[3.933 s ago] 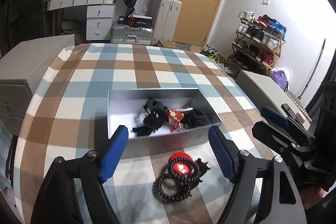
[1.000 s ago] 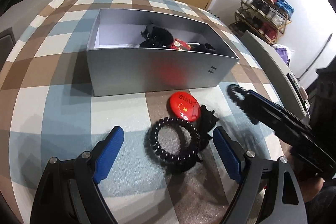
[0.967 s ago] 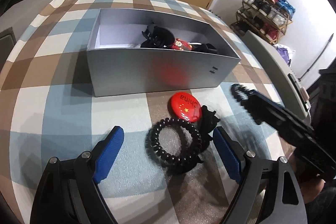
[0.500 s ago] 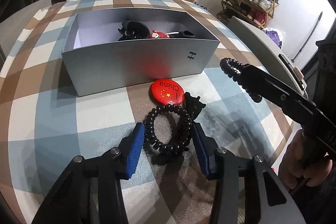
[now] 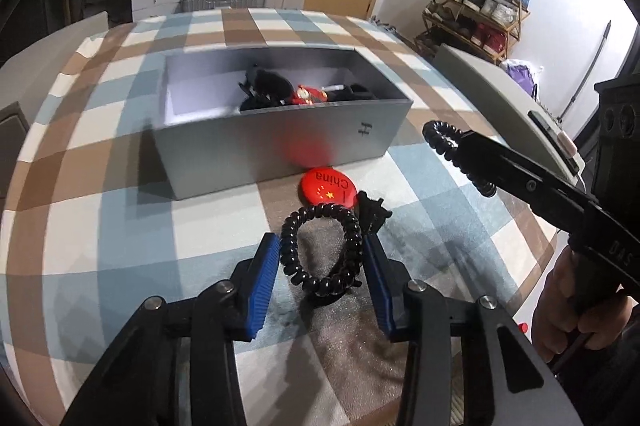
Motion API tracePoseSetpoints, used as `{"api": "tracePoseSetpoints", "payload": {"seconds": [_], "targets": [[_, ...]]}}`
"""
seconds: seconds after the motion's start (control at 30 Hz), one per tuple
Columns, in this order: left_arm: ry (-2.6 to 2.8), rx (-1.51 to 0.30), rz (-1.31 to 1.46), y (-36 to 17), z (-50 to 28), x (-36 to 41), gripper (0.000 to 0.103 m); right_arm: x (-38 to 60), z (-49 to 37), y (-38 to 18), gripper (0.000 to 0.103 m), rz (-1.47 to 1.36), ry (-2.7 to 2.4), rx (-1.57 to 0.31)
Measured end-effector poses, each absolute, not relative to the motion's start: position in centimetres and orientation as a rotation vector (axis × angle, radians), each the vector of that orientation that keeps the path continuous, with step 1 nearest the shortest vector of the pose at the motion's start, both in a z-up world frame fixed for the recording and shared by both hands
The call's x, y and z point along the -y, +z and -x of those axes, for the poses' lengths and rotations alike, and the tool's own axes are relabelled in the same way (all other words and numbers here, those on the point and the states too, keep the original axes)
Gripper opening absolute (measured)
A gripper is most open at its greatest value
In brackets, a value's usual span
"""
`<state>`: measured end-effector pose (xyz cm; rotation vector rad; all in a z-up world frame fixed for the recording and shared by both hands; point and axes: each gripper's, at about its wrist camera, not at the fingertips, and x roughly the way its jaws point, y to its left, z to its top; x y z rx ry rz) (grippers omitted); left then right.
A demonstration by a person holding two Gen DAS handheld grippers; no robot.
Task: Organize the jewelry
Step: 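Carry both black bracelets over the grey box and release them inside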
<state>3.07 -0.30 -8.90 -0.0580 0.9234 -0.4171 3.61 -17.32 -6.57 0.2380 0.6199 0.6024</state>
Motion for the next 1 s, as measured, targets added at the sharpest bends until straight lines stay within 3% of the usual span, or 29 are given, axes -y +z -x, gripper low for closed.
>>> {"api": "tracePoseSetpoints", "payload": {"seconds": [0.5, 1.0], "targets": [[-0.389, -0.743, 0.042, -4.1, -5.0, -1.2, 0.037, 16.0, -6.4, -2.9, 0.046, -0.213, 0.645, -0.555], [-0.368, -0.737, 0.101, -5.1, -9.2, -1.4, 0.037, 14.3, -11.4, -2.8, 0.047, -0.184, 0.664, -0.541]]}}
